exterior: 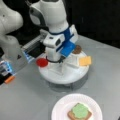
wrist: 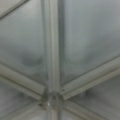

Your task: Ingredient selection for cheeseburger or sandwich

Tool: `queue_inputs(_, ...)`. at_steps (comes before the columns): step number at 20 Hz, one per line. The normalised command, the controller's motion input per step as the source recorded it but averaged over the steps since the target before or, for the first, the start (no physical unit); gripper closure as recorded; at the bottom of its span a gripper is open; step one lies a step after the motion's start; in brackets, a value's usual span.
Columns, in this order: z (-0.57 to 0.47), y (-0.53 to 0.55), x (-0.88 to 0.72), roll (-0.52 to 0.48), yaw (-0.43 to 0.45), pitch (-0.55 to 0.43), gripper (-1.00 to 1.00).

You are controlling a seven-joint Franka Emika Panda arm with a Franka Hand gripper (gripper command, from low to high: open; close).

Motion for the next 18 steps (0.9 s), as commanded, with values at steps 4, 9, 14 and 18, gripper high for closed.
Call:
queue_inputs(4, -0.20, 0.05, -0.18, 0.009, 0.077, -0.160, -1.00)
queue_inputs(9, -0.25, 0.09, -0.26, 0.018, 0.048, -0.180, -1.00)
queue_inputs(14, -0.29, 0.15, -0.32, 0.034, 0.012, -0.211, -1.00)
queue_inputs(18, -0.22, 0.13, -0.29, 0.062, -0.026, -0.217, -1.00)
